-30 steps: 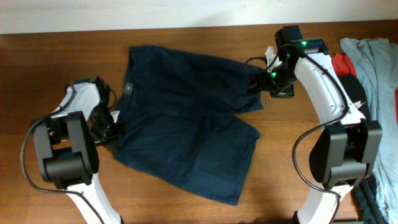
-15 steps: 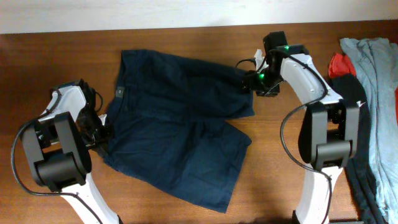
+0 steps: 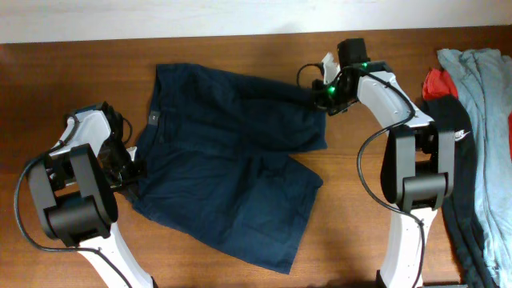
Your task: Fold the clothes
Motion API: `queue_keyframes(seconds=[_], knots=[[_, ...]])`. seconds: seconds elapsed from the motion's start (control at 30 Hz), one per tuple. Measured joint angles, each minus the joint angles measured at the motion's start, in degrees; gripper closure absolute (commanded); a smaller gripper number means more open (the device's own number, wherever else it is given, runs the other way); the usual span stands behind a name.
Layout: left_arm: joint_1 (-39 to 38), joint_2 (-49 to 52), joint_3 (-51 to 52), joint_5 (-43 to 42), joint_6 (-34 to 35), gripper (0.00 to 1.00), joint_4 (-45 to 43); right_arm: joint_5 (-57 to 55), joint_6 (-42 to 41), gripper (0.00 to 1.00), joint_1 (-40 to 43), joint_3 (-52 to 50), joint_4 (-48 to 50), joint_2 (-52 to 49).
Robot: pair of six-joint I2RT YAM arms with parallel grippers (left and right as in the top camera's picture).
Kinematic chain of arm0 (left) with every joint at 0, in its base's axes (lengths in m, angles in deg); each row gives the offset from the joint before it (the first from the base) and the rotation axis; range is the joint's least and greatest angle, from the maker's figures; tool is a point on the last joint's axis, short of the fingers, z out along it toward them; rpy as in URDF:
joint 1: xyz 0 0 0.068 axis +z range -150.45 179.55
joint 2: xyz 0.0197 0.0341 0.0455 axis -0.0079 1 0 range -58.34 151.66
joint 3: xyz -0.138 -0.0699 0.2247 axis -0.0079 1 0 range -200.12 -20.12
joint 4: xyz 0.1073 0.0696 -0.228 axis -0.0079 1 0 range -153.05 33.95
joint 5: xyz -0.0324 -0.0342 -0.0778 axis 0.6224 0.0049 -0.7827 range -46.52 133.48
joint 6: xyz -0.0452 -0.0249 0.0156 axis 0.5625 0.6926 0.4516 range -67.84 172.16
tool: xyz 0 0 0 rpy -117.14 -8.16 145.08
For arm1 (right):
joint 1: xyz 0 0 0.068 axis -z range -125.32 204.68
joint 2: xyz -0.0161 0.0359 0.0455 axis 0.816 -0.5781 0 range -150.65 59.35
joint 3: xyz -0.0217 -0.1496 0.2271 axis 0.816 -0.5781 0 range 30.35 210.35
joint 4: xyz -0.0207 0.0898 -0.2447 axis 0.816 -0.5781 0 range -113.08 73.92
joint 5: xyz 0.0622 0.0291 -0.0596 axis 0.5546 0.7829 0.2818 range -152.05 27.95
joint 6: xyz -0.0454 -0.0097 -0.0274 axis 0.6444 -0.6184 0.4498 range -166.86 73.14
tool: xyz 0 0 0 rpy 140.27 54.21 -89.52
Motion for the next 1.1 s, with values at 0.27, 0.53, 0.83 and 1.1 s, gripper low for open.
queue_keyframes(seconds=[0.27,0.53,0.83,1.1], knots=[[0.0,0.0,0.0,0.0,0.0,0.99,0.0,0.6,0.0,0.34,5.0,0.2,14.9,0.0],[0.0,0.0,0.0,1.2,0.0,0.99,0.0,-0.2,-0.4,0.43,5.9,0.3,11.5,0.0],[0.0,0.0,0.0,1.8,0.0,0.99,-0.2,-0.8,-1.5,0.34,5.8,0.4,-3.8,0.0],[0.0,0.0,0.0,1.8,0.0,0.98,-0.4,-0.3,-0.2,0.50,5.8,0.4,-7.4,0.0]])
